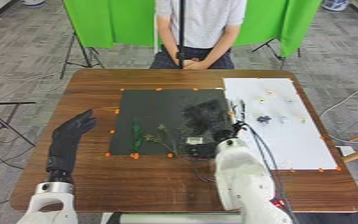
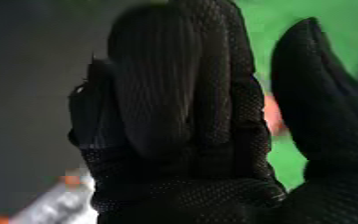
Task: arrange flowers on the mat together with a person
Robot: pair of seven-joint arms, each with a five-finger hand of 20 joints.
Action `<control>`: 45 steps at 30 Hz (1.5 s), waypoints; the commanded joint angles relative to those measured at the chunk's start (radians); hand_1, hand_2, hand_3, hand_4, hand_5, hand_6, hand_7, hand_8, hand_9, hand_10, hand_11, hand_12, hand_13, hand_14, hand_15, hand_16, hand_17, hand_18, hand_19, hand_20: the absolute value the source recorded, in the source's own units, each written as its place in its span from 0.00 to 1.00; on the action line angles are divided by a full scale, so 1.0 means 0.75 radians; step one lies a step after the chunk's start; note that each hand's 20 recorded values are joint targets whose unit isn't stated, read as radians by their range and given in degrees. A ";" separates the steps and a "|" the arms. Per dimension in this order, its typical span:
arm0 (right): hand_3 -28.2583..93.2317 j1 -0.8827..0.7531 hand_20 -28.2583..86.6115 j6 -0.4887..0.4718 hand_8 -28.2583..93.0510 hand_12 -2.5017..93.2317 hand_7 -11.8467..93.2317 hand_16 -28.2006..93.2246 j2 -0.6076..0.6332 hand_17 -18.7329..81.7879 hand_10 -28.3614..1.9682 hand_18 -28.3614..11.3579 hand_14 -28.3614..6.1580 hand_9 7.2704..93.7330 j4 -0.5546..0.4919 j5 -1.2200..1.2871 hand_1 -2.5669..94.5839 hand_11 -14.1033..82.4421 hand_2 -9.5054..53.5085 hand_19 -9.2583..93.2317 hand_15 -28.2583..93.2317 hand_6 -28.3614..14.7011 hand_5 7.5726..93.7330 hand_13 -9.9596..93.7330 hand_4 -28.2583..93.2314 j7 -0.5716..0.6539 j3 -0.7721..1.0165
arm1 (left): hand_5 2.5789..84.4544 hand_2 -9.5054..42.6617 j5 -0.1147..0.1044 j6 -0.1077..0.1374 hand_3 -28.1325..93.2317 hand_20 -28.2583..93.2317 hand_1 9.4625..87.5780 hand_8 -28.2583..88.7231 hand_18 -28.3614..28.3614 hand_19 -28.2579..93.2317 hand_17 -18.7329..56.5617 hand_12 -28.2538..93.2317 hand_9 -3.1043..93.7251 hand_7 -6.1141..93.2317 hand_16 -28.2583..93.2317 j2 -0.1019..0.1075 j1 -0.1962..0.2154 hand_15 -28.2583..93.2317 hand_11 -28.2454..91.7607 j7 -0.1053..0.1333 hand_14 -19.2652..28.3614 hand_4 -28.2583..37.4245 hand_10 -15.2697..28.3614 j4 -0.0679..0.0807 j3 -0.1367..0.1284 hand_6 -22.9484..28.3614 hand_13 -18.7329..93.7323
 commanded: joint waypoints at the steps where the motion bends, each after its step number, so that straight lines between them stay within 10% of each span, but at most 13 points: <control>1: 0.77 -0.102 0.45 0.117 0.17 0.24 0.30 0.46 0.203 0.71 0.55 0.36 0.69 0.92 -0.166 0.432 0.38 0.34 0.03 0.84 0.47 0.69 0.80 0.98 0.10 -0.471 0.314 | 0.56 0.10 0.005 -0.027 0.81 0.36 0.16 0.19 0.69 0.29 0.33 0.33 0.52 0.17 0.24 -0.025 0.001 0.34 0.36 0.002 0.75 0.09 0.68 -0.001 0.001 0.52 0.49; 8: 0.78 -0.381 0.55 -0.151 0.16 0.21 0.27 0.43 0.240 0.52 0.40 0.31 0.41 0.74 -0.205 0.633 0.24 0.26 0.19 0.42 0.38 0.63 0.70 0.71 0.11 -0.844 0.658 | 0.56 0.10 0.012 -0.049 0.81 0.36 0.16 0.19 0.69 0.29 0.33 0.33 0.52 0.17 0.24 -0.038 -0.008 0.34 0.36 0.013 0.75 0.09 0.68 -0.007 0.010 0.52 0.49; 15: 0.85 -0.565 0.49 -0.290 0.16 0.17 0.21 0.35 0.132 0.38 0.43 0.33 0.44 0.47 -0.132 0.726 0.13 0.20 0.19 0.12 0.31 0.65 0.49 0.43 0.09 -0.969 0.858 | 0.56 0.09 0.010 -0.044 0.81 0.36 0.16 0.19 0.69 0.29 0.33 0.33 0.52 0.17 0.24 -0.049 0.019 0.34 0.36 0.023 0.75 0.09 0.68 -0.028 -0.005 0.52 0.49; 45: 0.87 -0.563 0.43 -0.324 0.16 0.12 0.17 0.24 0.094 0.35 0.45 0.38 0.54 0.39 -0.023 0.964 0.06 0.19 0.12 0.10 0.32 0.58 0.37 0.37 0.07 -0.940 0.812 | 0.57 0.10 -0.007 -0.078 0.81 0.36 0.16 0.19 0.68 0.29 0.34 0.33 0.52 0.17 0.24 -0.063 -0.011 0.34 0.36 0.064 0.75 0.09 0.68 -0.023 0.024 0.52 0.49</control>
